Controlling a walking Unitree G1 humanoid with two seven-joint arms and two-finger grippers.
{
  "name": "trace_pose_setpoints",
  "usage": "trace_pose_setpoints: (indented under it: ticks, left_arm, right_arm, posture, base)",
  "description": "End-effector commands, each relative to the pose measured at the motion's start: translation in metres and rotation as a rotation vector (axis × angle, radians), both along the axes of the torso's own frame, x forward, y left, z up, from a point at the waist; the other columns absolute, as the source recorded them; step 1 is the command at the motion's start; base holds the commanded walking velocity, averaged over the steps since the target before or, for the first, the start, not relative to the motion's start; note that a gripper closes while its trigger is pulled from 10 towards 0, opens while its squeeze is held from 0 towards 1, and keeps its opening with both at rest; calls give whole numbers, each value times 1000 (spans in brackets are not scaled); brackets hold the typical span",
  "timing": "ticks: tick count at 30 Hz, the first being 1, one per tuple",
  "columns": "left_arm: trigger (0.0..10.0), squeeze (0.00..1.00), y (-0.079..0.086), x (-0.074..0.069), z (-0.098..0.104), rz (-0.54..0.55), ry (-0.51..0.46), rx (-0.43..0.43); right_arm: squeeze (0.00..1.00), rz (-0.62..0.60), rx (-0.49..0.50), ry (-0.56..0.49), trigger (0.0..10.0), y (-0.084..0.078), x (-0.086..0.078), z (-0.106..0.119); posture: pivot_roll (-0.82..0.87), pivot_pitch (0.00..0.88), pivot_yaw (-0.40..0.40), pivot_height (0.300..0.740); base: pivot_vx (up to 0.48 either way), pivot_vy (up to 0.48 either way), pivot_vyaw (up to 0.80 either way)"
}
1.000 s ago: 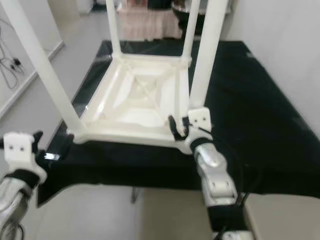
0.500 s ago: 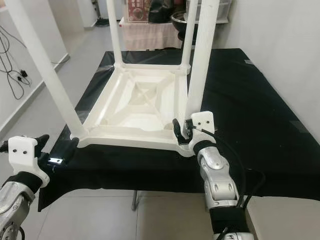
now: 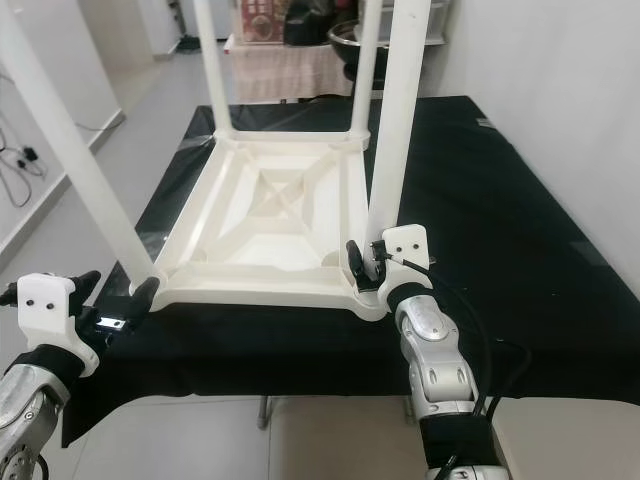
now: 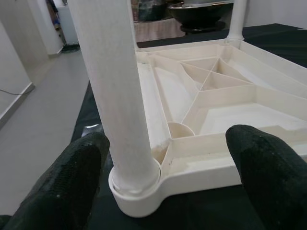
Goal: Building children table
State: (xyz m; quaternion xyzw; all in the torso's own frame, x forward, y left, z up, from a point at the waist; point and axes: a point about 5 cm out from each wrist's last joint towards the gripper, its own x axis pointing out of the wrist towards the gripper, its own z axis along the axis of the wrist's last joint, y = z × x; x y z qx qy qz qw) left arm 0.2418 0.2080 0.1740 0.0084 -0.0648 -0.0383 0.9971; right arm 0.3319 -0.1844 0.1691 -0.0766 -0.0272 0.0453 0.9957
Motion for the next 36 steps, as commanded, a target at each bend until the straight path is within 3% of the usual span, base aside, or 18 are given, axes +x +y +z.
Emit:
trace_pose_setpoints:
  ticks: [1, 36]
  left_arm:
    - [10000, 0, 3, -2, -3, -1, 19, 3]
    - [10000, 0, 5, -3, -2, -17, 29, 12]
  right_arm:
    - [0, 1, -2, 19, 10000, 2, -1, -4]
    - [0, 109, 54, -14, 10000, 13, -6, 0]
  posture:
    - [22, 107, 26, 740]
    - [31, 116, 38, 740]
  base:
    - [262, 0, 0]
    - [283, 0, 0]
